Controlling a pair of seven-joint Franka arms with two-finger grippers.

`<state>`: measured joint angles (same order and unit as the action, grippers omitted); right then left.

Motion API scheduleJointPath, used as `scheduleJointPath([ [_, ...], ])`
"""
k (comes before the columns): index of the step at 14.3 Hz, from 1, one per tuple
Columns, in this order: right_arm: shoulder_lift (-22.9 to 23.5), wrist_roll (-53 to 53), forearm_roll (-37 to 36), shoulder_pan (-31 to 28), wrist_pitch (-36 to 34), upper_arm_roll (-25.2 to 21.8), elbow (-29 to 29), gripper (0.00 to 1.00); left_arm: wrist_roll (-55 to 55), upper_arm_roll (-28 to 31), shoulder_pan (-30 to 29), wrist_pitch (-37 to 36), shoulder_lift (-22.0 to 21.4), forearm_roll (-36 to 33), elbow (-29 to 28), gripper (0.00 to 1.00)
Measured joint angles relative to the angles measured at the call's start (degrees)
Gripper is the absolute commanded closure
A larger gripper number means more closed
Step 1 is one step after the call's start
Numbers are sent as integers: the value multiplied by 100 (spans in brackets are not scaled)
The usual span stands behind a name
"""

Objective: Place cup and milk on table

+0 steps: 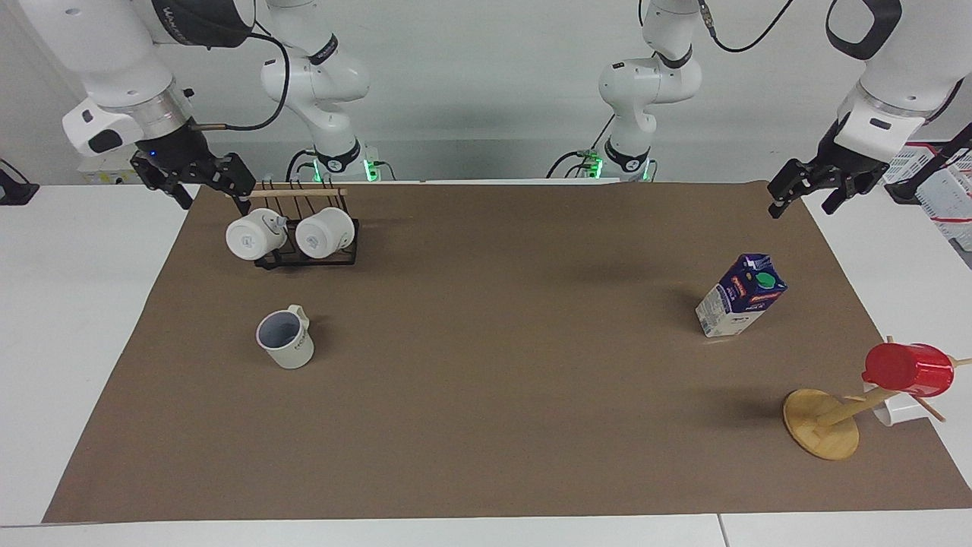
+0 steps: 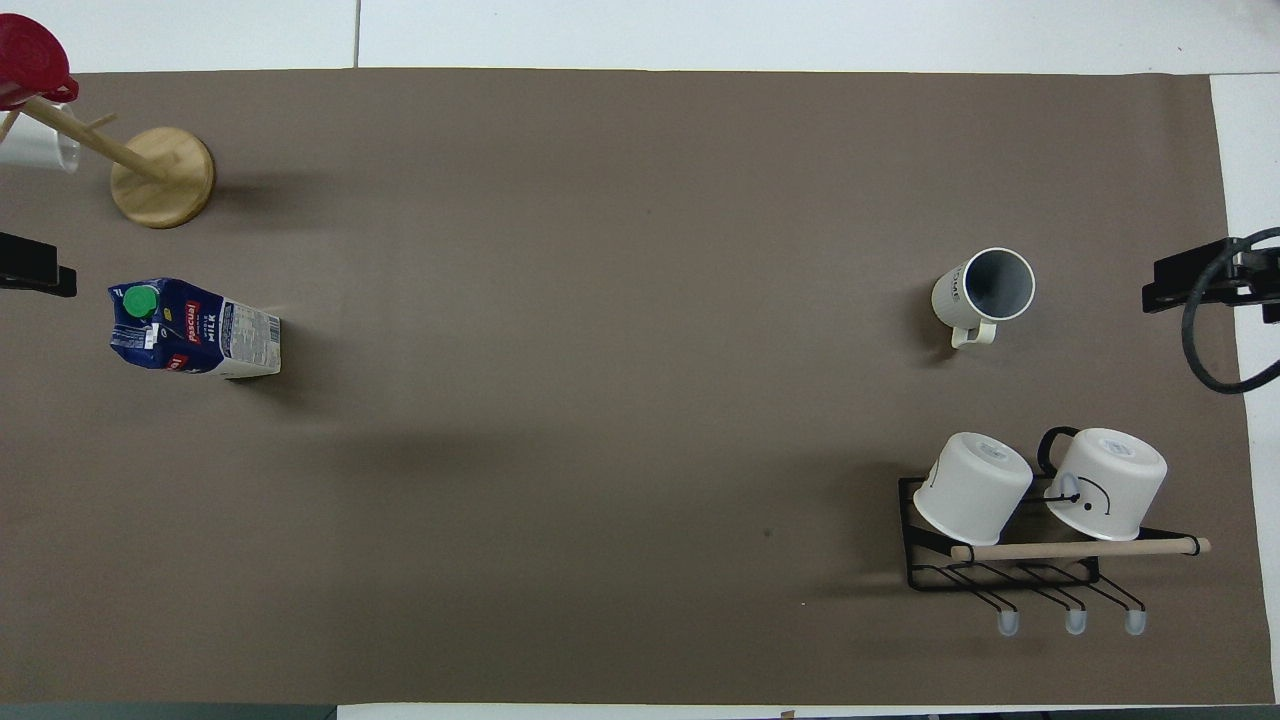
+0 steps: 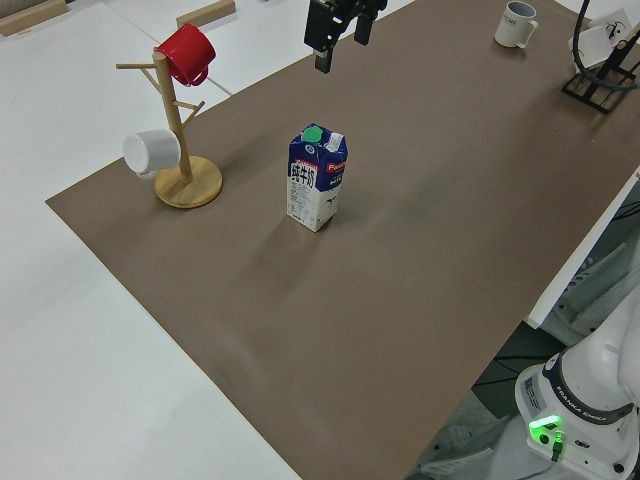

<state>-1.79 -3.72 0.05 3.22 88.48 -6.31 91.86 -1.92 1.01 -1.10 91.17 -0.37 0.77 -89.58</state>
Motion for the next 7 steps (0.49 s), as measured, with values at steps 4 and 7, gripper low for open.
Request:
scheduleJointPath([
  [4, -7, 2, 0, 27, 447, 5, 210, 0, 0, 6, -6, 3, -39, 0, -10, 0],
  [7, -12, 339, 2, 33, 1195, 8, 648, 0, 0, 11, -9, 14, -39, 0, -37, 0],
])
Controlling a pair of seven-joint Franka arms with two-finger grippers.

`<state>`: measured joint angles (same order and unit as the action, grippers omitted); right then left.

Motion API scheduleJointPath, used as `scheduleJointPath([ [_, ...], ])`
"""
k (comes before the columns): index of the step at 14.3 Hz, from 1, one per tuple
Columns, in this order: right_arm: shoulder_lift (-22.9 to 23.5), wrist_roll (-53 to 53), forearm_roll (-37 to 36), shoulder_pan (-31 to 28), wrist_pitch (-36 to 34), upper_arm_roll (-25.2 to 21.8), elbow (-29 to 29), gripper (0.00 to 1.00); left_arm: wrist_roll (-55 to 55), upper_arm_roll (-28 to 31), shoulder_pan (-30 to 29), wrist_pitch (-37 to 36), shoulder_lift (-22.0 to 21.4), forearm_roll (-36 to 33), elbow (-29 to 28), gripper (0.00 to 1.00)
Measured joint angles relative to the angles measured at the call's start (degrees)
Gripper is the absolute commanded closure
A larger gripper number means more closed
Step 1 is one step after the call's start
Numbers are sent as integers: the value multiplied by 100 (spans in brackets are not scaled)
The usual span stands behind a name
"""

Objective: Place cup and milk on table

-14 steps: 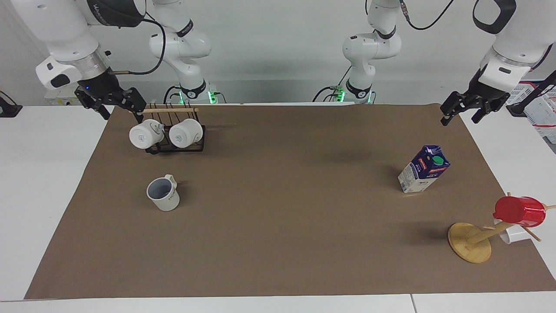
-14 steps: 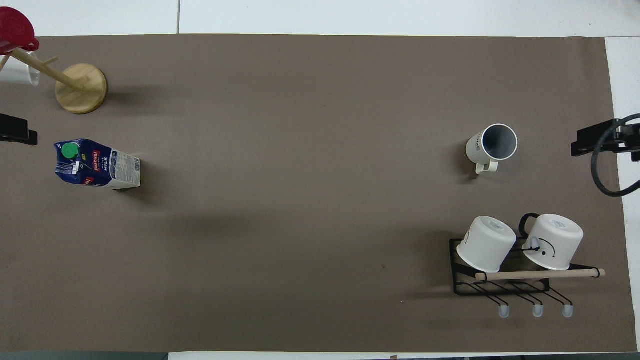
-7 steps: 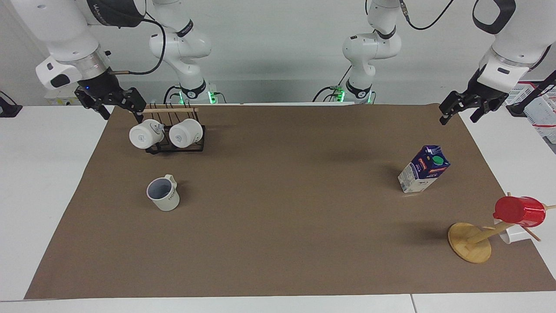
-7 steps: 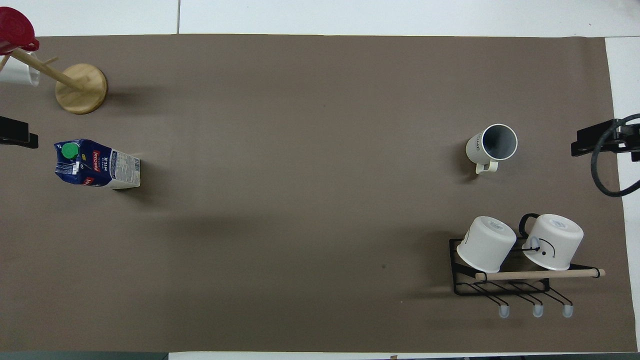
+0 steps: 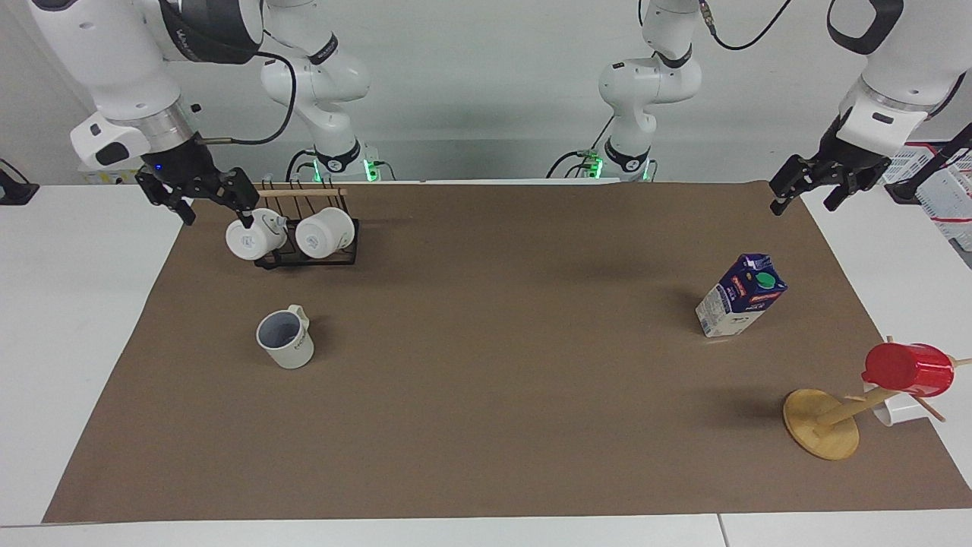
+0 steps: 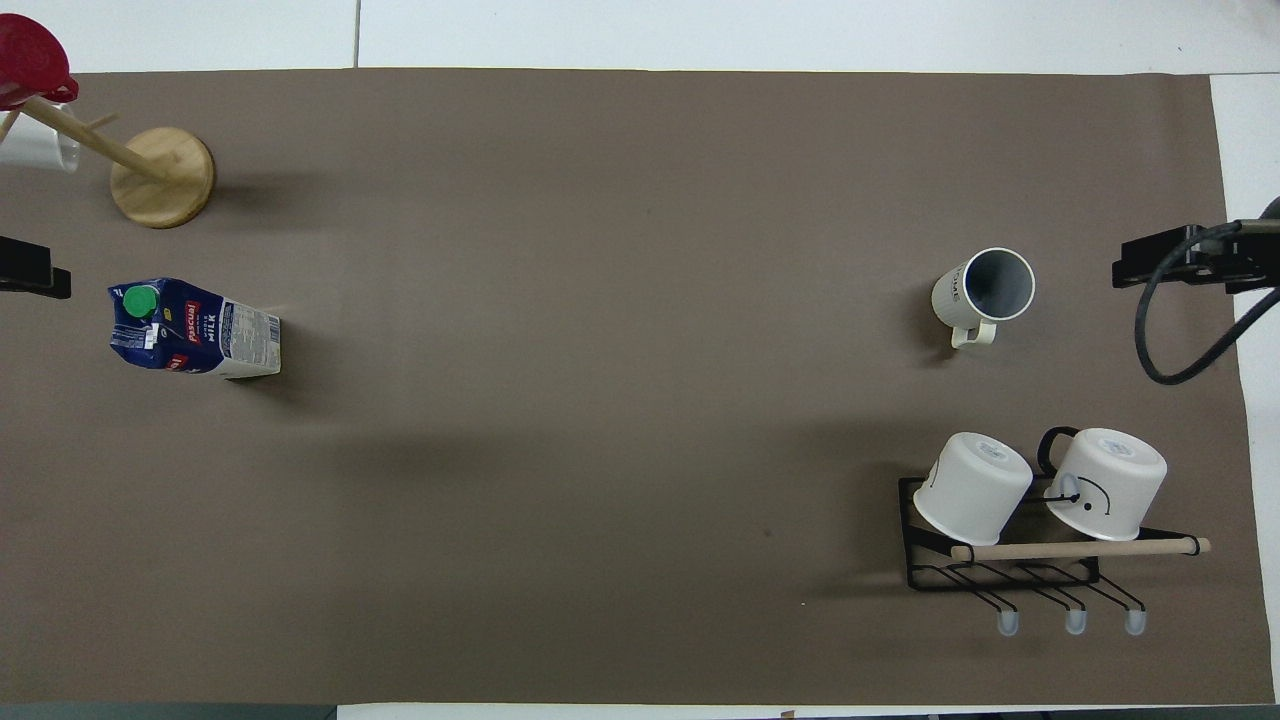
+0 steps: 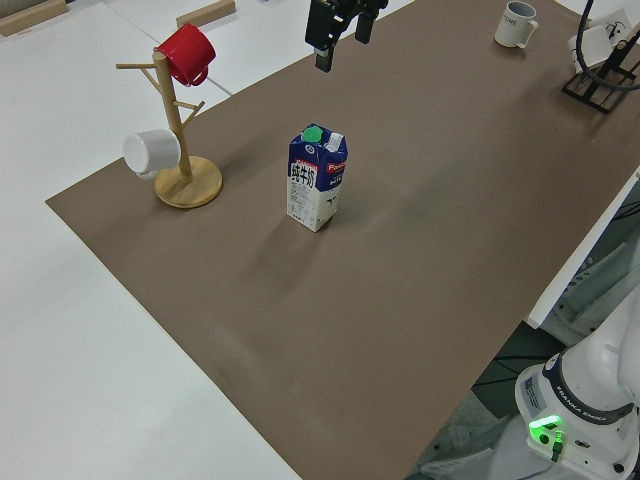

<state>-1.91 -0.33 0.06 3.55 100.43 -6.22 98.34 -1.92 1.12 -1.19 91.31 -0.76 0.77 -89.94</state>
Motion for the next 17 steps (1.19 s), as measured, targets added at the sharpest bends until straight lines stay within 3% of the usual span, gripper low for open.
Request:
scheduleJointPath([
  [4, 365, 795, 162, -86, 949, -5, 403, 0, 0, 2, -1, 125, 0, 0, -152, 0],
  [10, 1104, 1929, 689, -406, 2264, -15, 923, 0, 0, 10, -5, 979, 9, 0, -991, 0],
  [17, 1242, 2593, 754, -319, 3360, -1, 1865, 0, 9, 20, -68, 2134, 38, 0, -1937, 0],
])
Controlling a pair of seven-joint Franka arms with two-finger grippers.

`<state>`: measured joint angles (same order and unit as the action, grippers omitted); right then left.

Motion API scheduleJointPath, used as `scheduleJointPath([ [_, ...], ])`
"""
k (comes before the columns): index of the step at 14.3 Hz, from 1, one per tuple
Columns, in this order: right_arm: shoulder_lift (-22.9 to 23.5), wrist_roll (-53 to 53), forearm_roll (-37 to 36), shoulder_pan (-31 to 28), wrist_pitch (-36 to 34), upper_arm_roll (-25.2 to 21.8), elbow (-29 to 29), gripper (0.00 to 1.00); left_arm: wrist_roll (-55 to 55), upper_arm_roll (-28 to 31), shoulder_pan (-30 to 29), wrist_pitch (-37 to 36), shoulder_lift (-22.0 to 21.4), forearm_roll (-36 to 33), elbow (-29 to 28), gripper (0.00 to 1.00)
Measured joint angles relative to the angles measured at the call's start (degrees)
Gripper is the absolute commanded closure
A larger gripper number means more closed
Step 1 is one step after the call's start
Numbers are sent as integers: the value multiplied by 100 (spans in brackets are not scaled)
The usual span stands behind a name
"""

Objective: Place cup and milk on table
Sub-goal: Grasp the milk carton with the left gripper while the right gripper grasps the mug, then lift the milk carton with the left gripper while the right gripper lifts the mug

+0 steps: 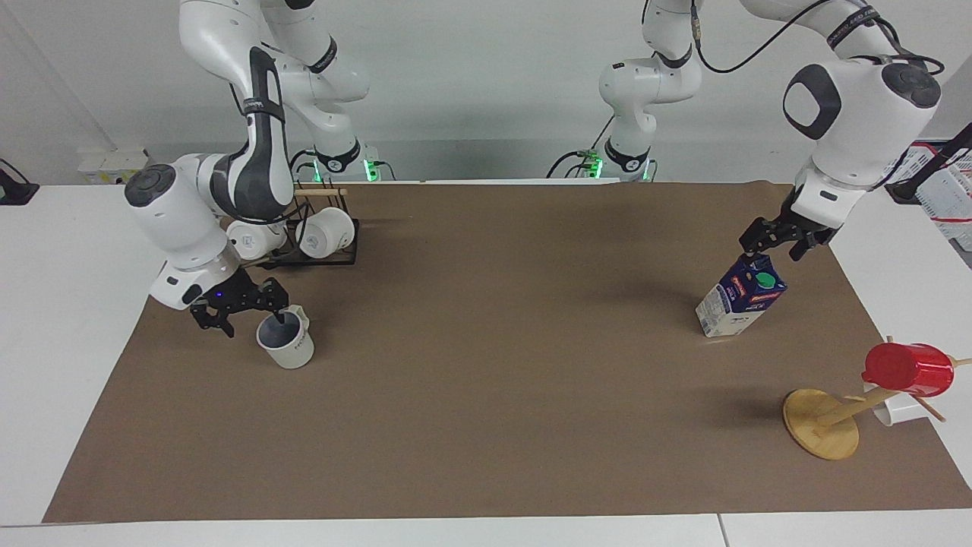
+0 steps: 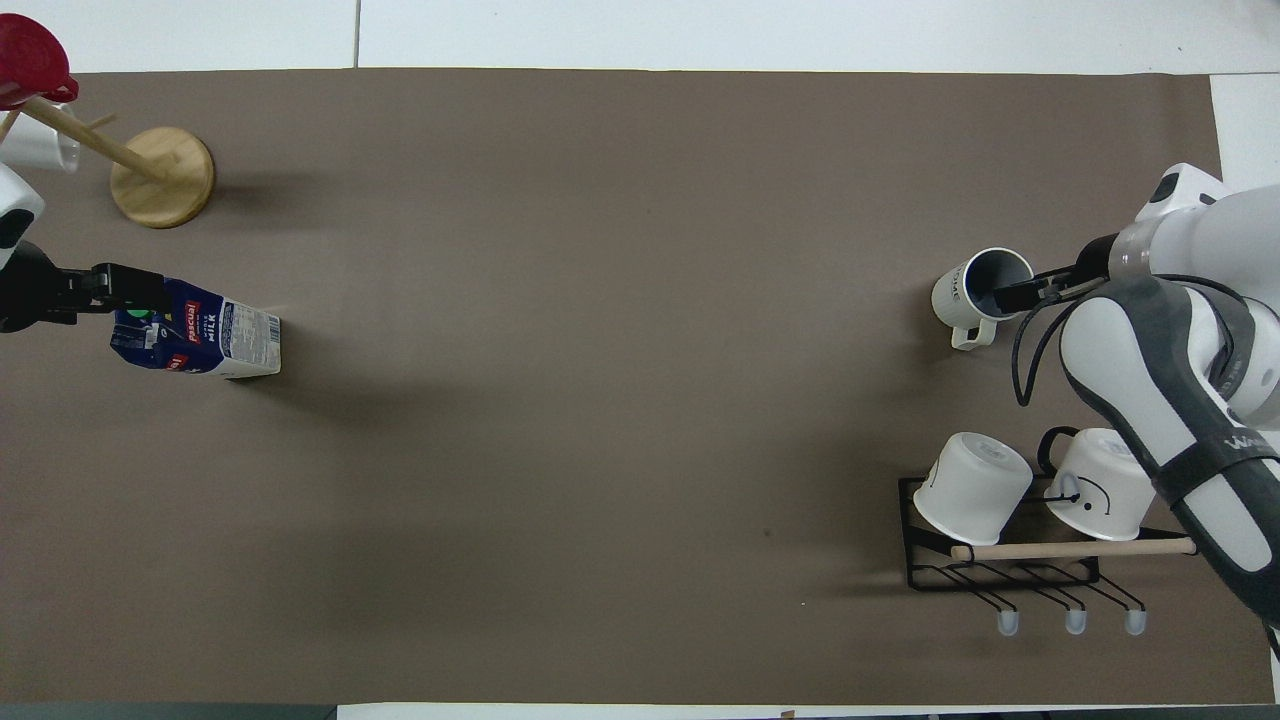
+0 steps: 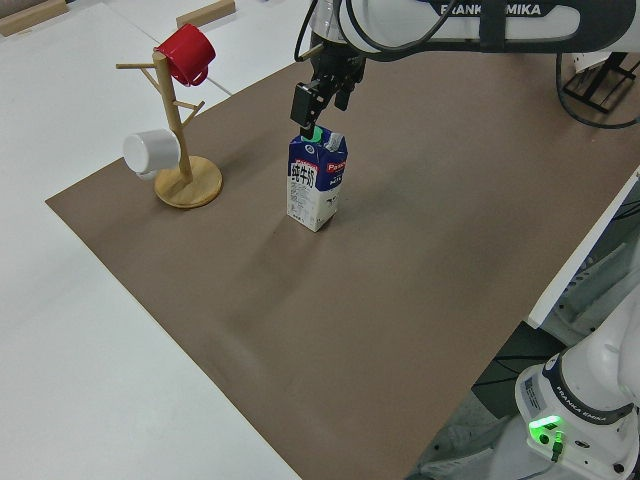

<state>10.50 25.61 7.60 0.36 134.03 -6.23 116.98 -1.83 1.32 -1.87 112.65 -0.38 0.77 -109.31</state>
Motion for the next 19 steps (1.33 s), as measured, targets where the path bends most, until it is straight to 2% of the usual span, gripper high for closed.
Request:
scheduleJointPath([
  [1, 25, 5, 0, 2, 45, 0, 23, 8, 0, 1, -29, 166, 16, 0, -112, 0],
  [2, 57, 48, 0, 2, 51, 0, 27, 25, 0, 1, -50, 314, 43, 0, -215, 0],
  [3, 86, 138, 0, 1, 59, 0, 27, 49, 0, 1, -61, 437, 76, 0, -299, 0],
  [4, 106, 232, 0, 2, 81, 0, 27, 83, 9, 1, -64, 541, 116, 0, -366, 0],
  [5, 119, 288, 1, 2, 90, 0, 28, 100, 32, 0, -64, 605, 146, 0, -405, 0],
  [12, 129, 298, 7, 117, 69, 5, 4, 100, 117, -32, -53, 676, 173, 0, -445, 0],
  [13, 130, 292, 9, 137, 14, 5, -47, 100, 119, -41, -50, 676, 173, 0, -447, 12],
  [14, 132, 291, 9, 154, -105, 5, -148, 100, 122, -43, -50, 676, 173, 1, -448, 31],
  [15, 134, 279, 9, 172, -300, 8, -305, 100, 123, -42, -54, 676, 173, 0, -448, 53],
  [16, 134, 187, 9, 219, -566, 9, -511, 100, 123, -39, -61, 676, 173, 1, -448, 83],
  [17, 133, -39, 7, 300, -881, 12, -747, 100, 123, -32, -64, 676, 173, 1, -449, 100],
  [19, 131, -565, -13, 520, -1394, 18, -1125, 100, 123, -24, -66, 676, 172, 0, -450, 100],
])
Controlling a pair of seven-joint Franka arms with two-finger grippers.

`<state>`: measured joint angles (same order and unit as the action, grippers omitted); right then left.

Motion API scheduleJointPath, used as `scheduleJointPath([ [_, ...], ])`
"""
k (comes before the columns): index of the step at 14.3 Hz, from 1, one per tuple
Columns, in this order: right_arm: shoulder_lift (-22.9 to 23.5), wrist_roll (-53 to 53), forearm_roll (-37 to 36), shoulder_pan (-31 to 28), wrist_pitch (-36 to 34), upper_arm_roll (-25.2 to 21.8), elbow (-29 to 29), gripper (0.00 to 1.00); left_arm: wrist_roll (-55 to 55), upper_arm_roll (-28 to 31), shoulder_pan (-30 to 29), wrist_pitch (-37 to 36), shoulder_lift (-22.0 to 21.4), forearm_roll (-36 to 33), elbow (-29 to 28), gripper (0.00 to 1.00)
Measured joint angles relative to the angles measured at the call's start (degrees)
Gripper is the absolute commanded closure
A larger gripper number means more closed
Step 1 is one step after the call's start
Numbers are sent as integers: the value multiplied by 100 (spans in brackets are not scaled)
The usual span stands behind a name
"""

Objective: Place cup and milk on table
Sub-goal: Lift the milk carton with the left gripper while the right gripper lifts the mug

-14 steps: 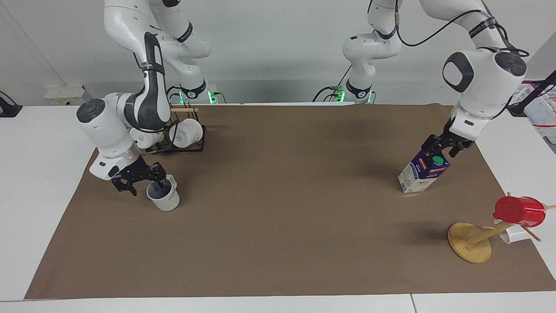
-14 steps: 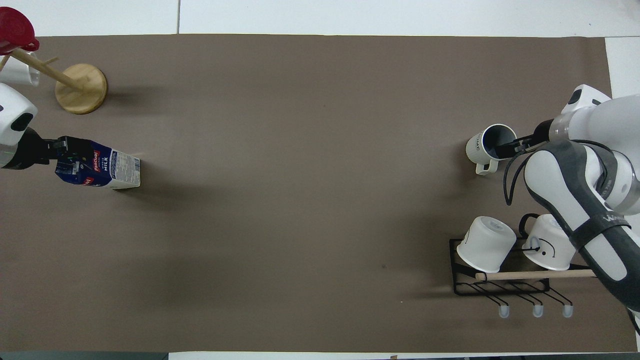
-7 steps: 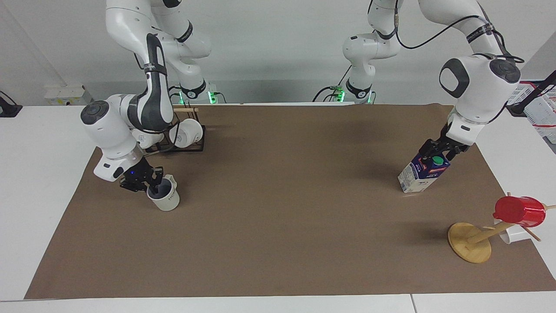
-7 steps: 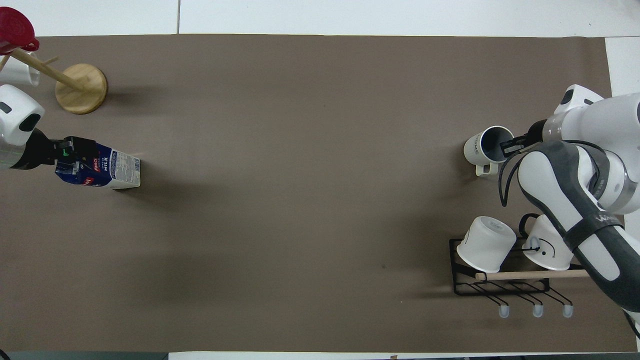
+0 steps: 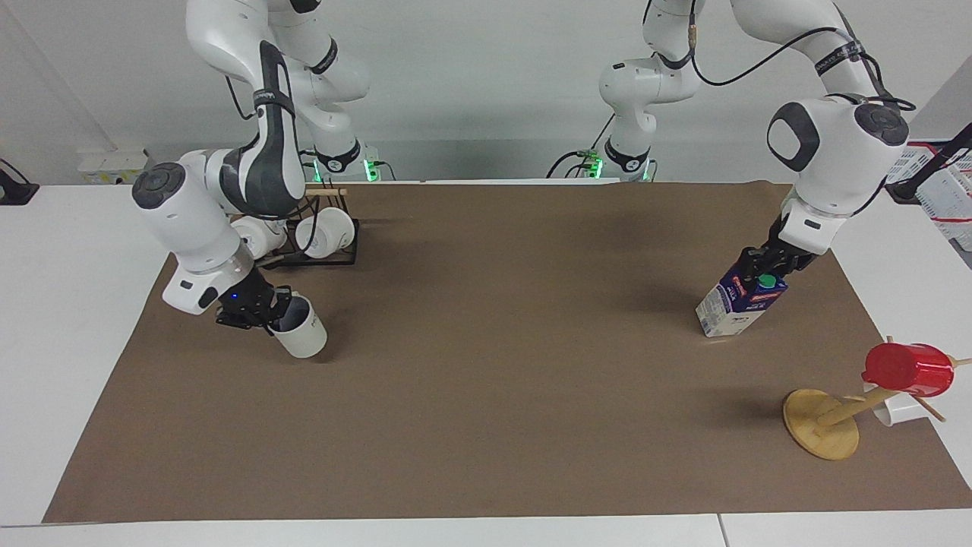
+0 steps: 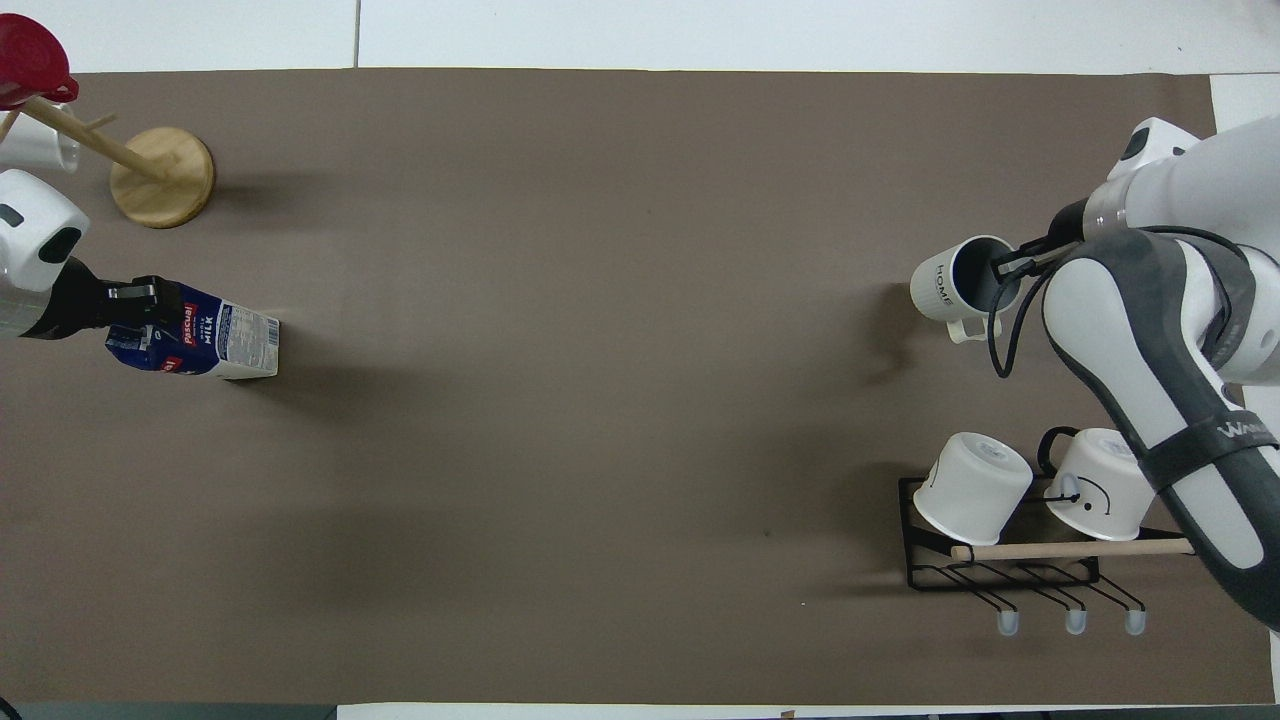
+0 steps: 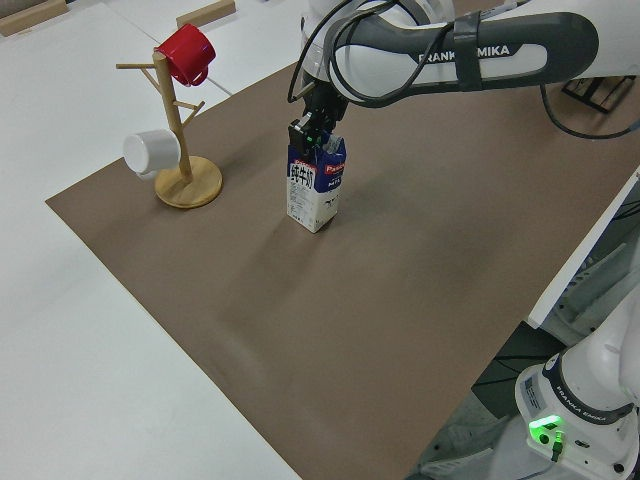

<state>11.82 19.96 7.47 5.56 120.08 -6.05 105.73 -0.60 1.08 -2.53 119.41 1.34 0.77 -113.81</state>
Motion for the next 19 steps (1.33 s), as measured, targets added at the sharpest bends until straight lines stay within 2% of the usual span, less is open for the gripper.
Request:
scheduleJointPath([
  [5, 28, -1656, -135, 1023, -169, 20, -190, 100, 0, 1, 2, -64, -49, 0, 109, 100],
  [10, 86, -2311, -476, 2096, 11, 29, -186, 100, 26, -23, 139, -956, -130, 0, 1008, 100],
  [13, 144, -2389, -515, 2527, 313, 28, -149, 100, 571, -38, 537, -1141, -114, -41, 1239, 100],
  [16, 414, -2747, -860, 2954, 625, 30, -121, 100, 1173, -54, 1041, -1137, -46, -127, 1239, 100],
  [19, 576, -2773, -937, 3025, 848, 25, -82, 100, 1907, -68, 1607, -1127, -2, -135, 1239, 100],
])
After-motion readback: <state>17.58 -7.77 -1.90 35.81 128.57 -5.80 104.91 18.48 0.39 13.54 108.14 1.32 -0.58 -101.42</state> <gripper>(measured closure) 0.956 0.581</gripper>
